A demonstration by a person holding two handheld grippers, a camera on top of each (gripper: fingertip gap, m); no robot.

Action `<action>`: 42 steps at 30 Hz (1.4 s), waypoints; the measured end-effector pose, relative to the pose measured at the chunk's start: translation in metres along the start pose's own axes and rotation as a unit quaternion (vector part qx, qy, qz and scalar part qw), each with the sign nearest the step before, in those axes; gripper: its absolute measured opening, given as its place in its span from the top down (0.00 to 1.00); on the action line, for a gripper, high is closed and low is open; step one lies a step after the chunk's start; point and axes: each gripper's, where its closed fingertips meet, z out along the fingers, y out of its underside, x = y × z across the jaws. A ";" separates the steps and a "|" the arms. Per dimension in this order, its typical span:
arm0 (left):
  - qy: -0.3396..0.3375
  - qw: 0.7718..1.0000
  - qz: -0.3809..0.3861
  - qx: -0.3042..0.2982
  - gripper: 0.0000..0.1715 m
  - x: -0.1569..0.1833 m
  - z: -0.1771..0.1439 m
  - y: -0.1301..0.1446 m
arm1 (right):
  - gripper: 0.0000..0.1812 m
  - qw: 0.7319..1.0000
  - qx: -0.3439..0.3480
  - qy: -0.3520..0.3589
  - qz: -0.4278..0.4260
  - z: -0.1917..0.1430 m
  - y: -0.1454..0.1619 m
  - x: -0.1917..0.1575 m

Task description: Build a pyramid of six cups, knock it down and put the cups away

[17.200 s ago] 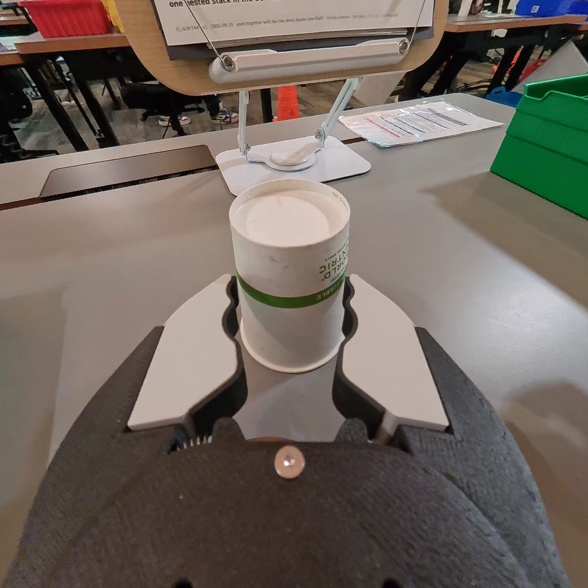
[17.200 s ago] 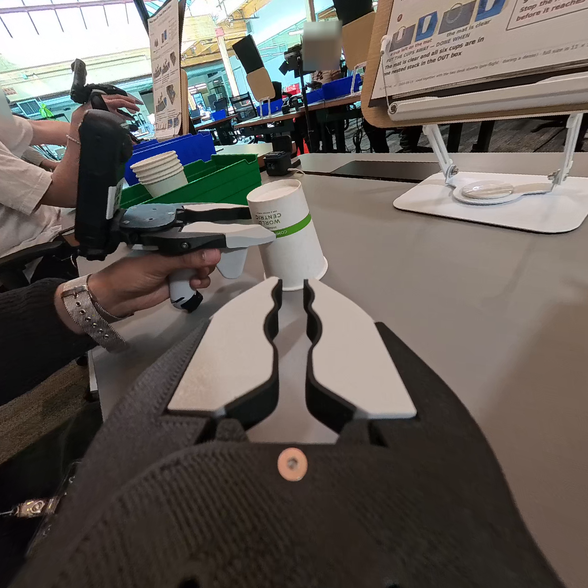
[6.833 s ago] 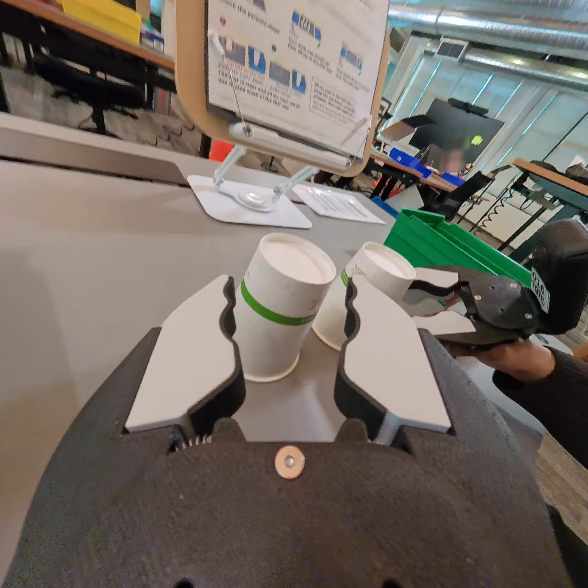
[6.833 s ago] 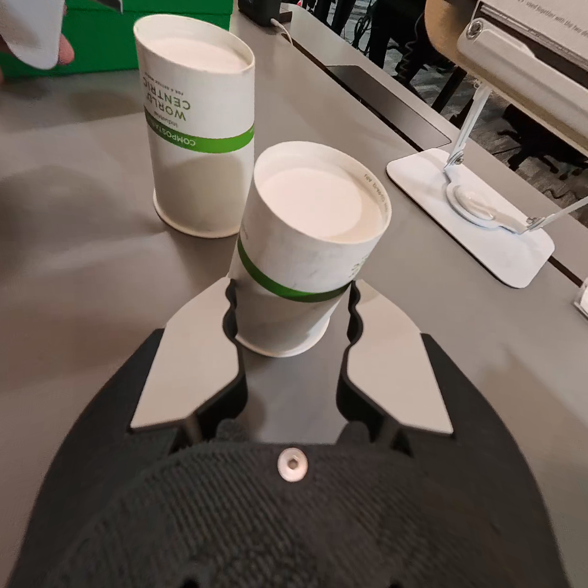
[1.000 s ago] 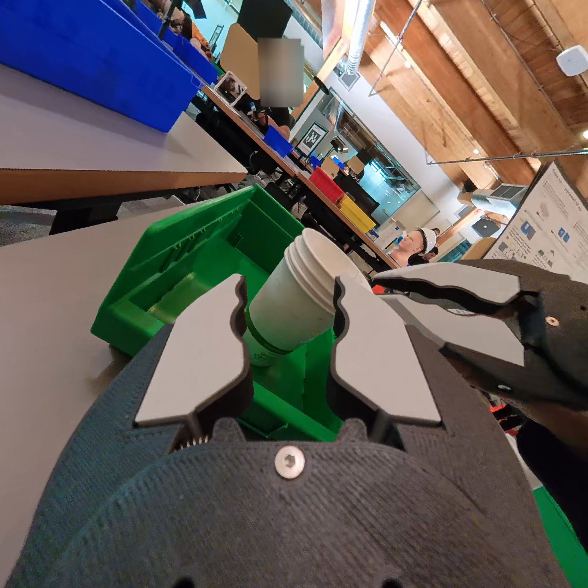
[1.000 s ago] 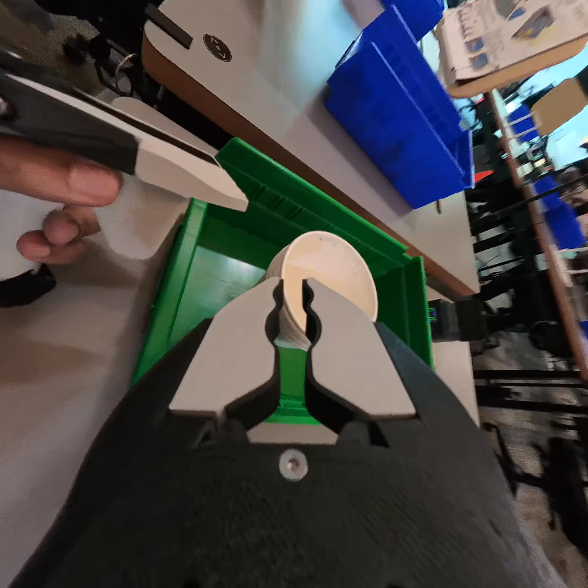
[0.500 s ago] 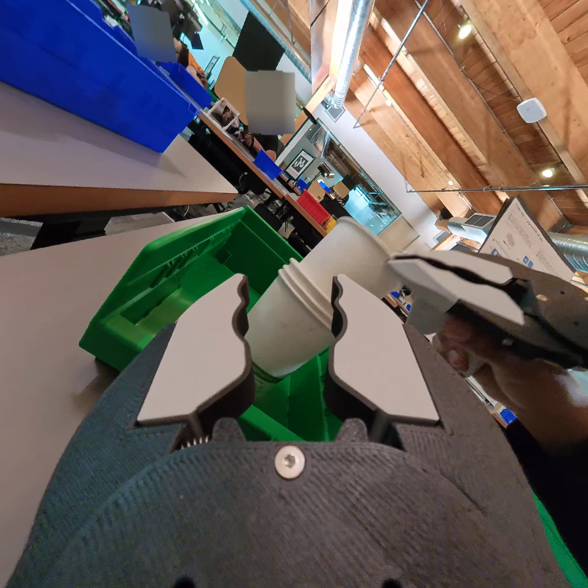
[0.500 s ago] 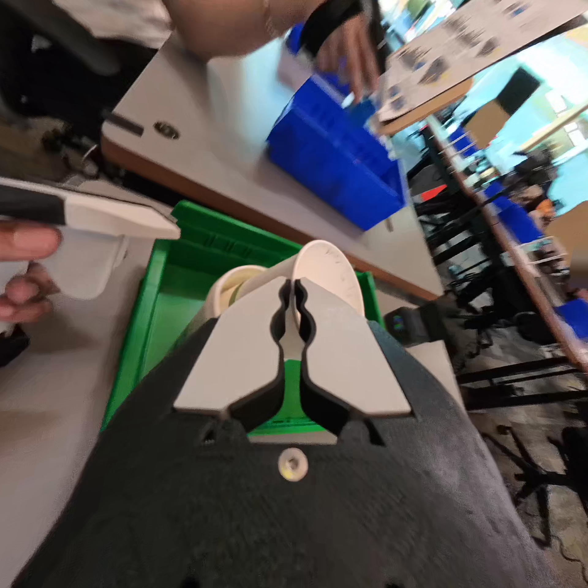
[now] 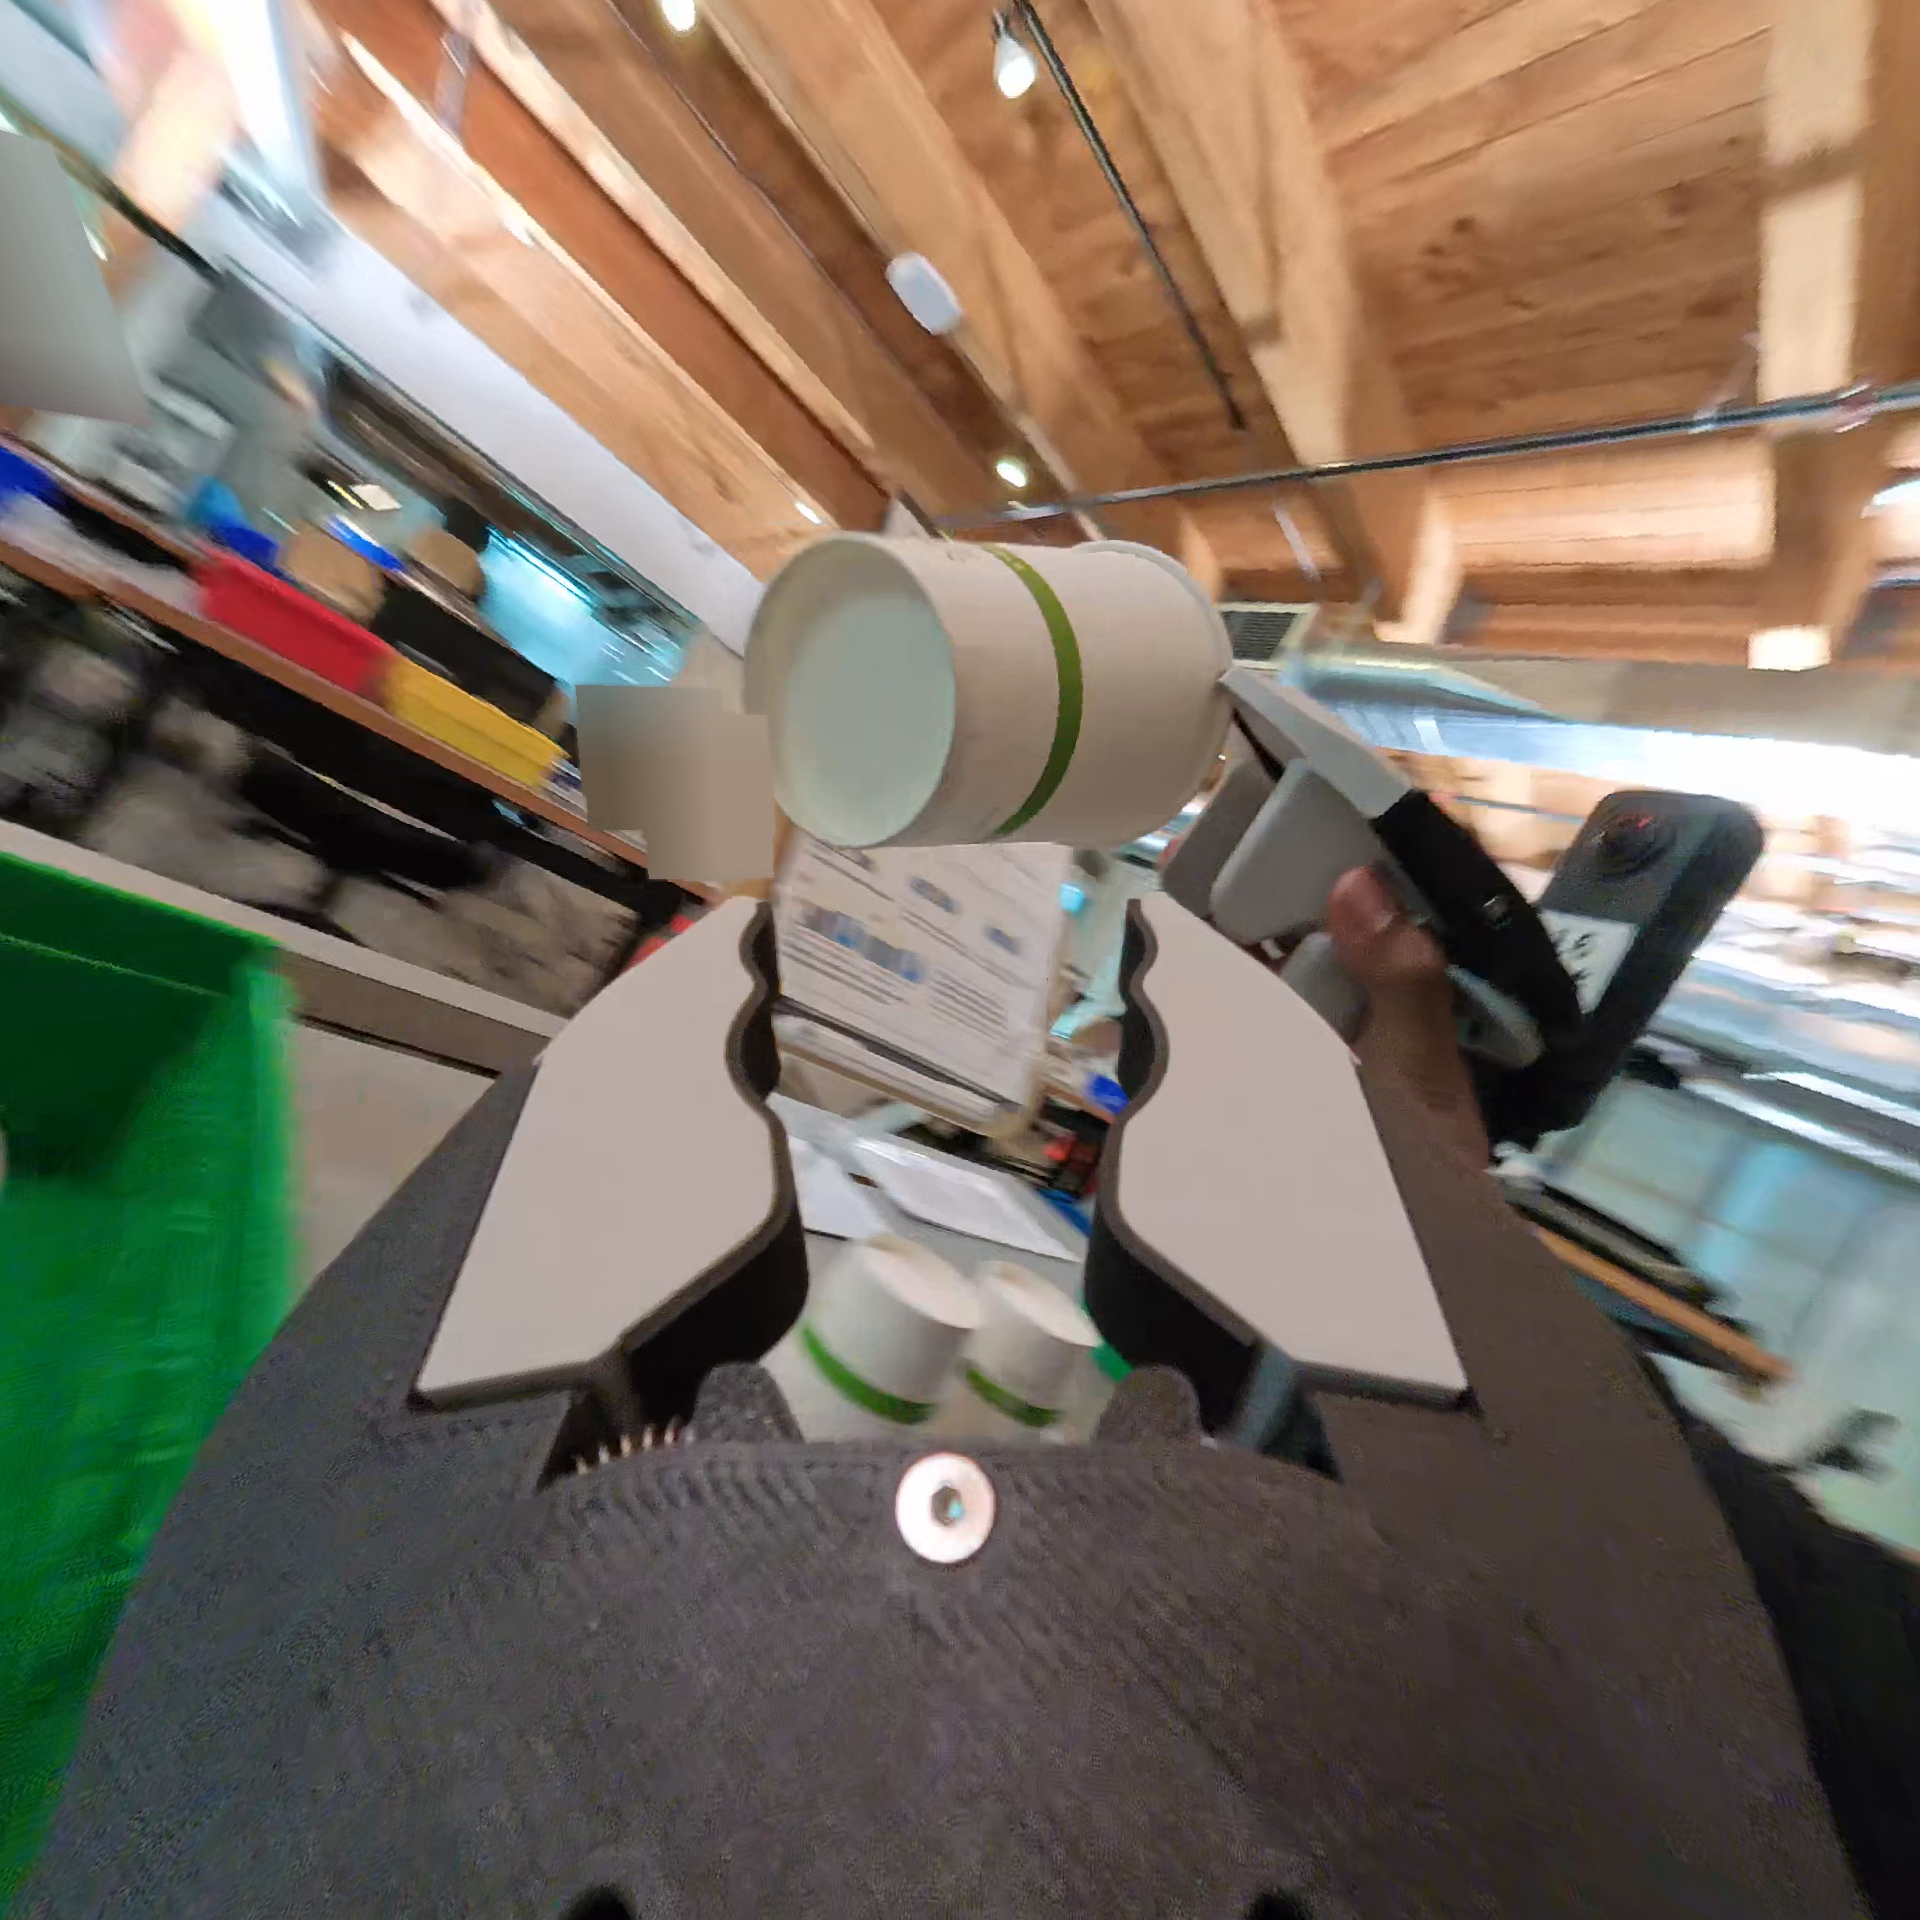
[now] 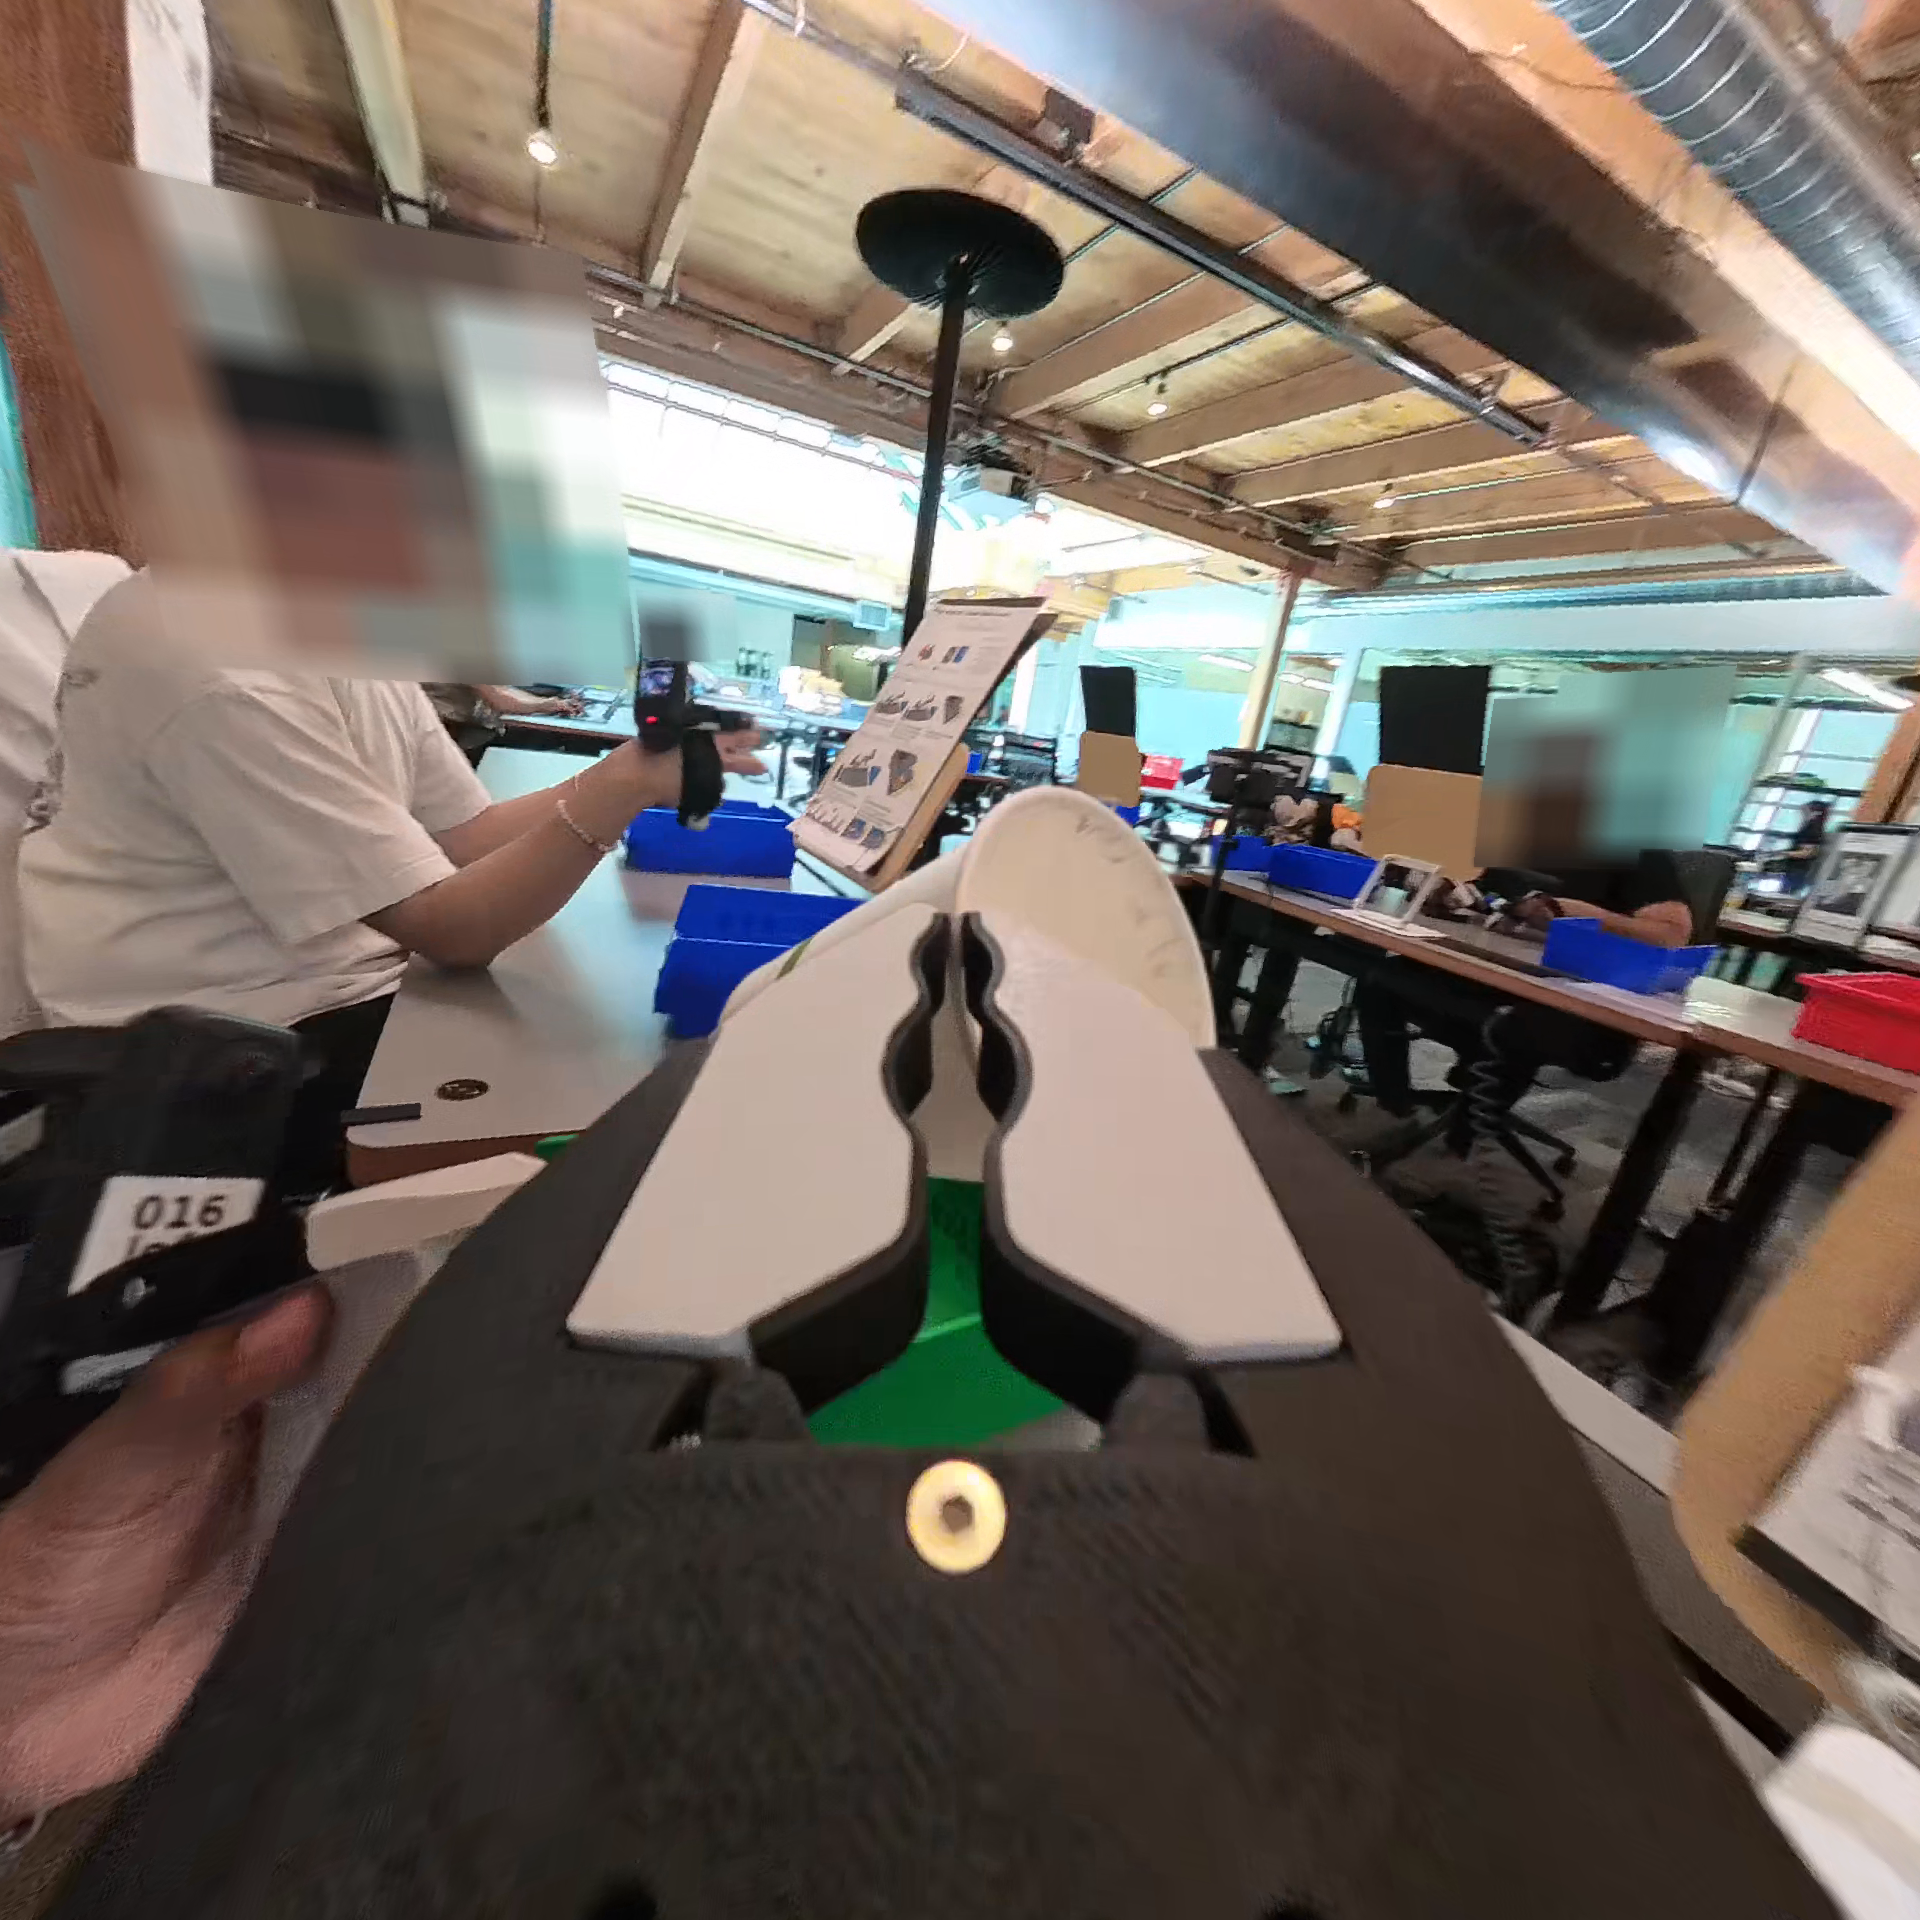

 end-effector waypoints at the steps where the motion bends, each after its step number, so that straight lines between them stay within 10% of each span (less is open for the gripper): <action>1: 0.021 0.999 -0.033 -0.012 0.60 0.010 0.009 0.011 | 0.98 1.000 0.004 0.008 -0.002 -0.013 -0.003 0.005; 17: 0.144 0.955 -0.225 -0.129 0.51 0.083 0.060 0.148 | 0.98 0.995 -0.041 0.085 0.023 -0.200 0.052 0.008; 25: 0.125 0.963 -0.074 -0.228 0.52 0.082 0.061 0.188 | 0.75 0.982 -0.127 0.134 -0.031 -0.263 0.082 0.035; 31: 0.176 0.906 0.113 -0.369 0.51 0.100 0.037 0.229 | 0.51 0.962 -0.263 0.033 -0.064 -0.263 0.114 0.007; 42: 0.249 0.842 0.182 -0.442 0.53 0.134 0.006 0.279 | 0.54 0.894 -0.409 -0.015 -0.181 -0.272 0.185 -0.014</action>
